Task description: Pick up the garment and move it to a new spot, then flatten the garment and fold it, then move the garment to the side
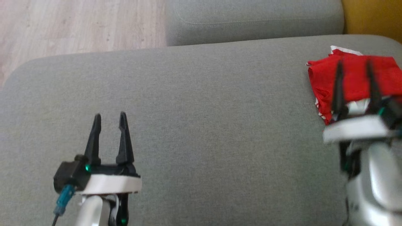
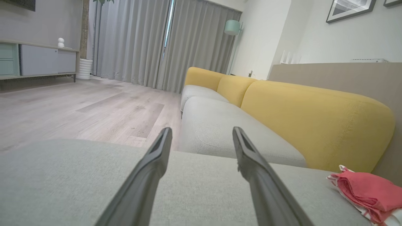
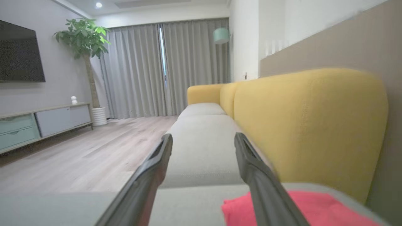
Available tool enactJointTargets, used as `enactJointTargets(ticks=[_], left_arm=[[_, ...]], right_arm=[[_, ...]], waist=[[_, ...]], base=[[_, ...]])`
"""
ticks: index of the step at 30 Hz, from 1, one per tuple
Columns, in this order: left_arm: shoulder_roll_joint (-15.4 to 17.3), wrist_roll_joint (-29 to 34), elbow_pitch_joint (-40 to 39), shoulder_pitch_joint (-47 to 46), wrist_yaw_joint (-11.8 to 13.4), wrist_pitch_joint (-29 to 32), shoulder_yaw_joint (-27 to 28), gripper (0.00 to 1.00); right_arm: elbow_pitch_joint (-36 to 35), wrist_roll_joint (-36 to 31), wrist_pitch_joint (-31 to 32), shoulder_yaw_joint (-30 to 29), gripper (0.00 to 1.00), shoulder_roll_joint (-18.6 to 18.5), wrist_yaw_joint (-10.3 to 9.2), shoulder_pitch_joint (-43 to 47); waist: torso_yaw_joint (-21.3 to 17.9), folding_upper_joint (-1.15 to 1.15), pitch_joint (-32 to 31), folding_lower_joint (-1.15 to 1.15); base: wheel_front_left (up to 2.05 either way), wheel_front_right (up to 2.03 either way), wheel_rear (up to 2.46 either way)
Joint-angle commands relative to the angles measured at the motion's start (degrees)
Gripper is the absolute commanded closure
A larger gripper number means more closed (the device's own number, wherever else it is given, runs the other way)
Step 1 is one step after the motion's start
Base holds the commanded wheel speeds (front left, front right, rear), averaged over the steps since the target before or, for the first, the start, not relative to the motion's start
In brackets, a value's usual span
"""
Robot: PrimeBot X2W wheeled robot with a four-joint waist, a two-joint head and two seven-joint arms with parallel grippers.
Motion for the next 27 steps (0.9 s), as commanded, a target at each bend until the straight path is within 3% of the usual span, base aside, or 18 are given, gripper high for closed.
enactJointTargets(ticks=[1,6,10,27], left_arm=[[0.37,-0.38,-1.43,-0.7,-0.3,-0.29,1.88,0.0],[0.37,-0.41,-1.34,1.43,-0.66,-0.29,1.94,0.0],[0.37,-0.21,-0.82,2.33,-0.64,-0.29,1.7,0.0],[0.37,-1.46,0.04,2.2,-0.47,-0.29,2.47,0.0]], right_arm=[[-2.29,1.48,-0.95,2.3,0.0,0.59,0.37,1.54],[-2.37,7.44,-1.5,3.56,0.0,0.63,0.37,9.48],[-3.95,6.16,-1.52,5.16,0.0,0.64,0.37,12.72],[-4.84,6.65,-1.54,5.35,0.0,0.65,0.37,13.02]], waist=[[0.34,0.0,-0.36,0.01],[0.6,0.0,-0.51,0.01],[0.32,0.0,0.01,0.01],[0.08,0.0,-0.02,0.01]], base=[[0.0,0.0,0.0],[0.0,0.0,0.0],[0.0,0.0,0.0],[0.0,0.0,0.0]])
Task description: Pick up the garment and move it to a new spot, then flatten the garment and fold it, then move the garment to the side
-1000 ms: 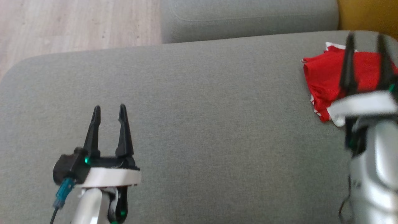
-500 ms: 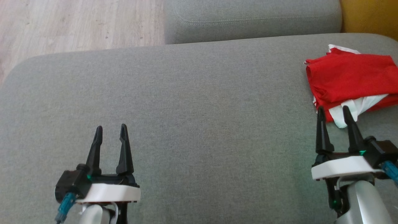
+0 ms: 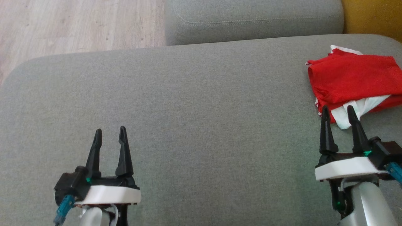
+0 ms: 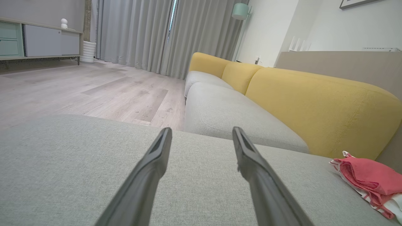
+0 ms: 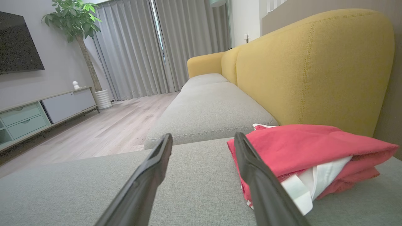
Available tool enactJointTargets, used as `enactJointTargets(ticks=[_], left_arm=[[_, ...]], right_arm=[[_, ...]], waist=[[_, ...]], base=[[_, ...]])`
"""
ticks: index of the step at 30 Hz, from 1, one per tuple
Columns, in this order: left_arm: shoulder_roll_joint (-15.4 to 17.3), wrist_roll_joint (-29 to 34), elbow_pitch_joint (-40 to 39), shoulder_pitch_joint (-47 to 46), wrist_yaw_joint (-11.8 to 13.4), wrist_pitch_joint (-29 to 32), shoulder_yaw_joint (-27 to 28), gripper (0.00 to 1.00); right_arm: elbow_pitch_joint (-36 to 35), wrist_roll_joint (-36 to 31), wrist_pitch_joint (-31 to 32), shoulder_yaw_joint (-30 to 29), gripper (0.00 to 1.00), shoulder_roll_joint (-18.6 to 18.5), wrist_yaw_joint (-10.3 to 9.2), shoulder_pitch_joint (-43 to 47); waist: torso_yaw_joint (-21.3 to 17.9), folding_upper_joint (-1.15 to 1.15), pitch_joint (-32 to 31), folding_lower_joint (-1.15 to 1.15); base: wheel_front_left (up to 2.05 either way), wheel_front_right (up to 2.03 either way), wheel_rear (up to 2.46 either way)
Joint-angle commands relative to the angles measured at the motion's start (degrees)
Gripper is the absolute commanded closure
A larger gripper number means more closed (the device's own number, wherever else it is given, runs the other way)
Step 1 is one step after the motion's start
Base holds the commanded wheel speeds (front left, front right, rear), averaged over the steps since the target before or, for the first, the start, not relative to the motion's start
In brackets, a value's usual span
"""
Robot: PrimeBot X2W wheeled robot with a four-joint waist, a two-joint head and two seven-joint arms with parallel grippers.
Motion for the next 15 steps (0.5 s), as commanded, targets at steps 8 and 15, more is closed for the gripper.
enactJointTargets(ticks=[8,15], left_arm=[[0.32,-0.64,-1.56,-1.64,0.27,-0.29,2.58,0.0],[-0.03,-1.54,1.6,0.25,0.03,0.05,0.13,1.0]], right_arm=[[-1.9,0.88,-0.62,1.89,0.0,-0.18,0.37,-1.69],[1.4,0.64,0.06,0.45,1.0,0.07,-0.01,0.36]], waist=[[-0.06,0.0,0.18,0.0],[-0.06,0.0,0.34,0.0]], base=[[0.0,0.0,0.0],[0.0,0.0,0.0]])
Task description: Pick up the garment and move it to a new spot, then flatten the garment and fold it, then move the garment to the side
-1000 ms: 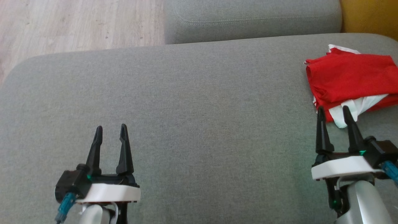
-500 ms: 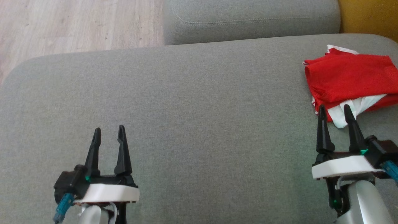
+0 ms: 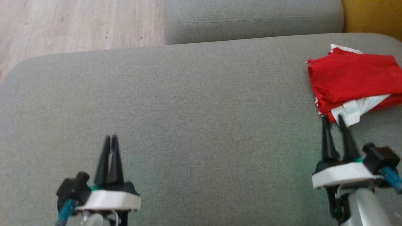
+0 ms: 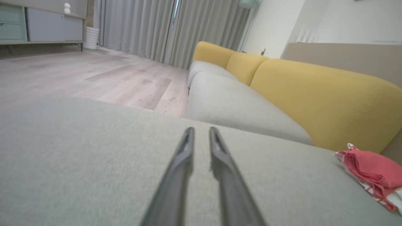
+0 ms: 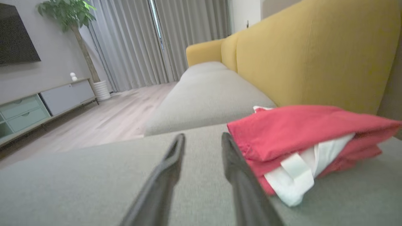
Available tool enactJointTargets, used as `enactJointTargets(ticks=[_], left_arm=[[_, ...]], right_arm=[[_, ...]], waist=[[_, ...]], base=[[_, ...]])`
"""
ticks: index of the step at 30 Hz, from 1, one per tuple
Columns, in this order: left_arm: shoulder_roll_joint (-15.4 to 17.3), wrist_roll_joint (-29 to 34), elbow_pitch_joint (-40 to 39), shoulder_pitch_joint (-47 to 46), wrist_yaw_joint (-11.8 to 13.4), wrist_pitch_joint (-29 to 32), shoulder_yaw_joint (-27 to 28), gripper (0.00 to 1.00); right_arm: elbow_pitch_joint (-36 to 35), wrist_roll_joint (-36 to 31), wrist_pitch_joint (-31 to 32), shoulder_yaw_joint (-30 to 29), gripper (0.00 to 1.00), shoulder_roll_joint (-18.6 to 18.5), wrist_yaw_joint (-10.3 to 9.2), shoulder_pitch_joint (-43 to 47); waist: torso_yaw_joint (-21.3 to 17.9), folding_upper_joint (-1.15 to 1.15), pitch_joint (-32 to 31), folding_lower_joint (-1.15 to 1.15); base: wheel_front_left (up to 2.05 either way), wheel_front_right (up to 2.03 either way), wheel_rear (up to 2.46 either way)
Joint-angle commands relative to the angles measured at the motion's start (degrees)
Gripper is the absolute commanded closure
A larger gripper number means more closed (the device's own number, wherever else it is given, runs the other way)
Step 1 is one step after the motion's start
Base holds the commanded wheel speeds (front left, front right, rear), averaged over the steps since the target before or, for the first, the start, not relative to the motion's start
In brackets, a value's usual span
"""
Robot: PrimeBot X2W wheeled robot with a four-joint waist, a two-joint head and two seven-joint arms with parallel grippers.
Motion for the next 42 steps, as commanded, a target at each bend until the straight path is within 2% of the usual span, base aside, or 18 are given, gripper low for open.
enactJointTargets(ticks=[1,42], left_arm=[[-0.01,0.0,0.38,0.26,0.0,0.0,-0.02,1.0],[0.11,-22.77,0.1,-0.76,-1.26,6.77,4.42,1.0]], right_arm=[[0.46,0.0,0.0,0.0,1.0,0.0,0.0,0.25],[-0.7,26.05,6.65,-1.49,1.0,-0.1,0.12,0.1]], waist=[[0.0,0.0,0.0,0.0],[-0.26,0.0,-0.88,0.0]], base=[[0.0,0.0,0.0],[0.0,0.0,0.0]])
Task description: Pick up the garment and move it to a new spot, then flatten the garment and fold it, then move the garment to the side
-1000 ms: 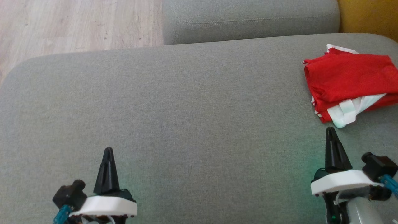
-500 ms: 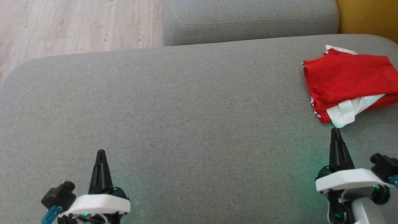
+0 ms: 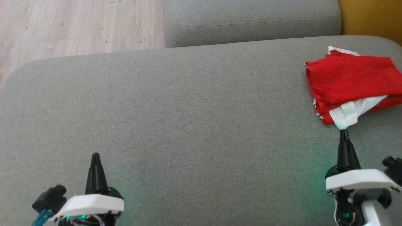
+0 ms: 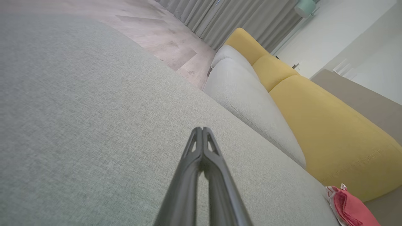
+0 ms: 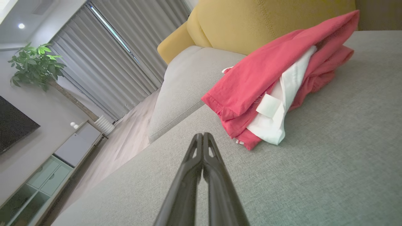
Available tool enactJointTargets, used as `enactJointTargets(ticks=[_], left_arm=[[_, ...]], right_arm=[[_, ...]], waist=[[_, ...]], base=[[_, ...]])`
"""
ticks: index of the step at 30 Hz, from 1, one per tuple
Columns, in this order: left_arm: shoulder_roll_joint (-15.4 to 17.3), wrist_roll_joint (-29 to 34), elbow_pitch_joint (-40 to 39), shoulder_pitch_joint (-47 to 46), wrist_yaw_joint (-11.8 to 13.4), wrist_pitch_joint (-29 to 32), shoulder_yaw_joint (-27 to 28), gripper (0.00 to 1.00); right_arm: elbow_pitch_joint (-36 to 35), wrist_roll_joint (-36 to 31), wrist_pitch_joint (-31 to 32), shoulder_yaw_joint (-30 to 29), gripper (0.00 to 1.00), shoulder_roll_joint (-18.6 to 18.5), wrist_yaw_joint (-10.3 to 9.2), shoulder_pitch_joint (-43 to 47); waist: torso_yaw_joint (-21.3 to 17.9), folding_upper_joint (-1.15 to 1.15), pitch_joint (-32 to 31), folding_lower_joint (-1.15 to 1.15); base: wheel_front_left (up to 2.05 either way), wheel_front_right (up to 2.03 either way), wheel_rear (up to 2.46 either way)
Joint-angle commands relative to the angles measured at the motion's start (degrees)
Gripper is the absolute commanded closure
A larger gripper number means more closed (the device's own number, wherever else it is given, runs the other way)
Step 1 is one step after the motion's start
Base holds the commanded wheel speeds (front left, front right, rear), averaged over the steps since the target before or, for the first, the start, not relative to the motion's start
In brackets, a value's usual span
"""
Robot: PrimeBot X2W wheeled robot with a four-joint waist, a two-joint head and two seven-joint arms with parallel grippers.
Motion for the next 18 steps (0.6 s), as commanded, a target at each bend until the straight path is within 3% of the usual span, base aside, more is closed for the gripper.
enactJointTargets(ticks=[1,18], left_arm=[[0.13,-1.4,-1.92,-3.05,-0.26,0.3,1.11,1.0],[0.19,-11.07,-2.06,-3.48,-0.8,3.17,2.99,1.0]], right_arm=[[-2.18,1.75,0.32,0.17,1.0,-0.17,0.14,-2.48],[-2.67,12.81,3.14,-0.46,1.0,-0.21,0.19,-2.55]], waist=[[-0.01,0.0,-0.03,0.0],[-0.12,0.0,-0.4,0.0]], base=[[0.0,0.0,0.0],[0.0,0.0,0.0]])
